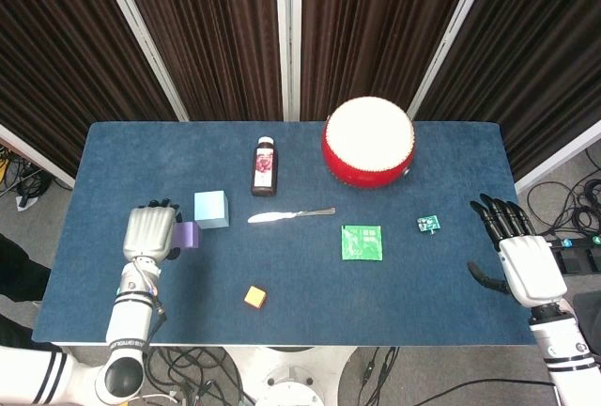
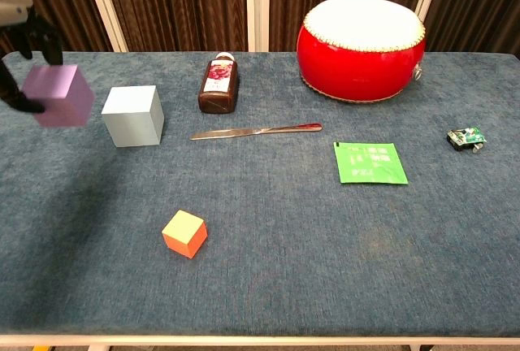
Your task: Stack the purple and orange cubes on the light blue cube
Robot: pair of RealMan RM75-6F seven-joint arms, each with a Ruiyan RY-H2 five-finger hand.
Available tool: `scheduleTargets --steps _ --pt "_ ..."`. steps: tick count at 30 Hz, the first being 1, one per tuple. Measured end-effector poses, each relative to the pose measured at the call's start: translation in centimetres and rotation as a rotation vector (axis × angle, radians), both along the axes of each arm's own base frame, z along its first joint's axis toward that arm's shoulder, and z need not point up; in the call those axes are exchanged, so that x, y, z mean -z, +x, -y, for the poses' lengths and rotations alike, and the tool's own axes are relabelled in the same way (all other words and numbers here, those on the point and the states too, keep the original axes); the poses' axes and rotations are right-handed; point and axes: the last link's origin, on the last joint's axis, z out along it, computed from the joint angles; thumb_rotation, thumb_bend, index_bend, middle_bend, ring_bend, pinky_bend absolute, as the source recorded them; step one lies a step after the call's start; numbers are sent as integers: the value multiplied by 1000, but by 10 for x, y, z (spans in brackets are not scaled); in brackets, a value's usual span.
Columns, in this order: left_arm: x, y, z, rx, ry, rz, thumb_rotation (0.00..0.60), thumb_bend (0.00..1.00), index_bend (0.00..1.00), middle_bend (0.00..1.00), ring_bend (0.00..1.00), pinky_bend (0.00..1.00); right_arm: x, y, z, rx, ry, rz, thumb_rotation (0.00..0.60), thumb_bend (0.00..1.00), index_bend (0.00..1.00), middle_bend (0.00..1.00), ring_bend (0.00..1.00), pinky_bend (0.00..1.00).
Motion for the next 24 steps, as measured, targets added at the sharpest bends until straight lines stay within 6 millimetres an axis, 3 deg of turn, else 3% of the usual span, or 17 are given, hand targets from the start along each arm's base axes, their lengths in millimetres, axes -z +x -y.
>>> scheduleTargets --steps 8,17,24 --pt "6 13 -34 5 -16 -10 600 253 530 398 309 414 -1 0 0 3 -9 1 600 198 0 0 0 0" --pt "20 10 -74 -74 -75 29 600 256 538 399 309 410 -1 -2 2 8 -9 -4 600 197 0 0 0 0" --pt "27 15 -88 -25 -97 -7 600 255 541 399 309 409 0 -2 4 17 -11 -13 600 197 0 0 0 0"
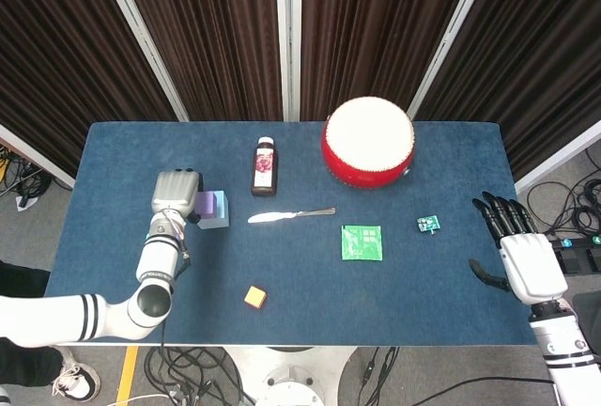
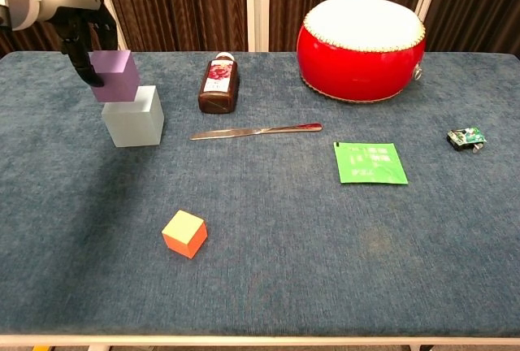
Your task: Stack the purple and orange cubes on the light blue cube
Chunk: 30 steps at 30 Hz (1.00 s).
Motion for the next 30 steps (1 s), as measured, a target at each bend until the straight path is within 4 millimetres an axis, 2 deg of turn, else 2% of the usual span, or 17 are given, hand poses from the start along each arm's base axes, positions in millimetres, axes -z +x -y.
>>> scheduleTargets --steps 9,30 --pt "9 -10 -3 19 -35 -23 600 255 542 398 309 408 2 -1 2 8 0 -8 600 197 0 0 0 0" --pt "8 -6 -18 53 -50 -11 600 255 542 398 309 407 6 1 3 16 -9 -31 600 197 0 0 0 0"
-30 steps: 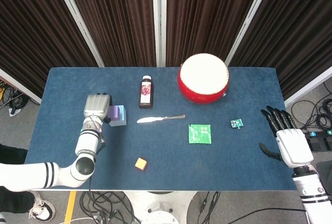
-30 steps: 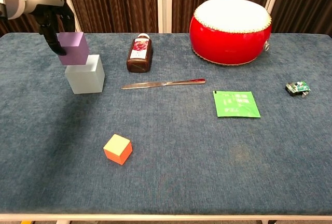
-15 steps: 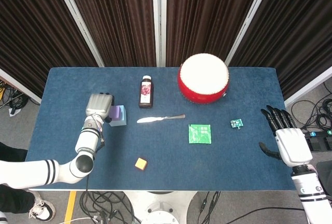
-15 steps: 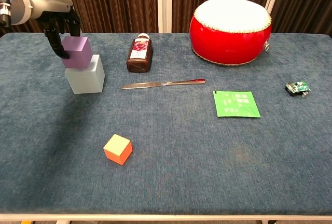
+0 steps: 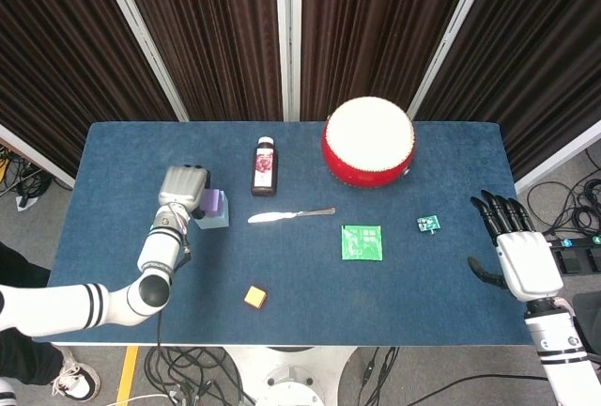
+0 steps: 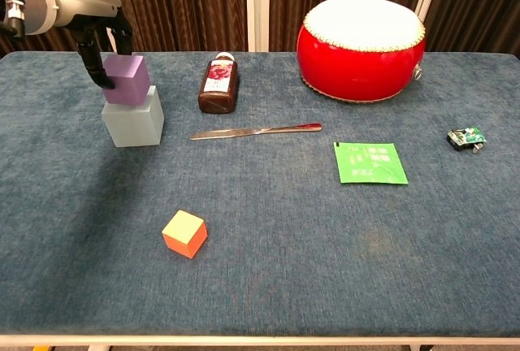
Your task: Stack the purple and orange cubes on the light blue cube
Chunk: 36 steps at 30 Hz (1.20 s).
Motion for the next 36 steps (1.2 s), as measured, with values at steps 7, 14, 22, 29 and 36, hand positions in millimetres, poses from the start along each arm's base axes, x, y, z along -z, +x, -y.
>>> scheduleTargets --steps 7,14,22,29,36 --pt "-3 -5 -2 -7 4 0 600 255 542 399 309 407 2 0 0 0 -1 -10 600 196 0 0 0 0" --pt "-3 -10 -3 -12 -5 1 600 256 543 398 309 407 4 0 0 3 0 -18 600 198 0 0 0 0" --pt "-3 -12 -7 -28 -2 22 600 255 542 399 309 407 6 0 2 9 5 -23 600 198 0 0 0 0" --pt "-1 -15 -9 -62 0 43 600 255 542 398 309 407 7 -1 4 15 7 -24 600 197 0 0 0 0" --pt "1 -18 -11 -72 3 43 600 255 539 398 308 405 6 -1 4 16 7 -25 600 197 0 0 0 0"
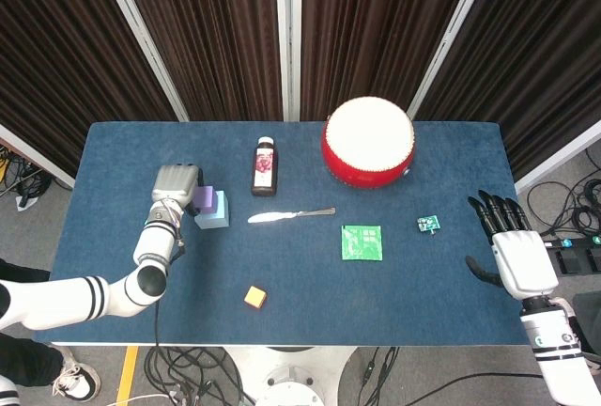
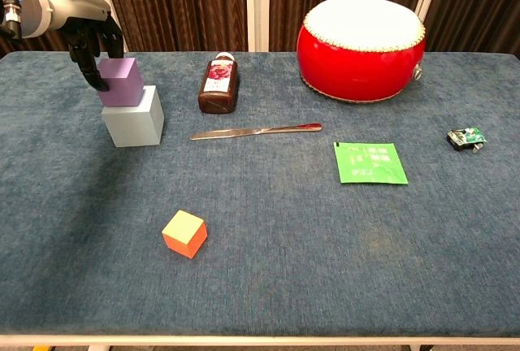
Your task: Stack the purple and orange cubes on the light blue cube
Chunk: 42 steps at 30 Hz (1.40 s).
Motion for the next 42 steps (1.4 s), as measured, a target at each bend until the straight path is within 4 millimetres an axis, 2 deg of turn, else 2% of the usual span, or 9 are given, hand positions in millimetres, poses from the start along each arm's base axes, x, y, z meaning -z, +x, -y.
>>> scheduleTargets --steps 3,10,14,21,27,31,36,42 --pt "0 -2 1 -6 -1 5 600 254 513 391 306 402 0 0 0 0 1 0 600 198 0 0 0 0" --pt "-1 -1 3 -30 -7 46 600 229 295 325 285 384 0 1 0 0 0 2 600 197 0 0 0 0" --pt "-3 2 3 -30 9 76 600 186 219 286 266 371 -1 1 0 0 -1 4 600 197 0 0 0 0" --pt "-14 11 5 -19 47 112 600 161 208 275 243 348 -2 0 0 -1 2 12 600 197 0 0 0 0" --pt "-39 25 19 19 129 114 600 160 210 279 243 352 -4 0 -1 -5 8 27 600 197 0 0 0 0" --pt "-53 38 41 74 168 124 600 160 256 309 269 385 -6 2 -3 -20 11 37 600 198 0 0 0 0" --pt "-58 51 92 174 128 156 600 161 329 368 325 438 -9 2 -7 -31 8 49 600 197 0 0 0 0" --pt "-43 33 148 263 24 111 600 162 363 375 329 441 -11 1 -9 -37 11 55 600 197 0 0 0 0"
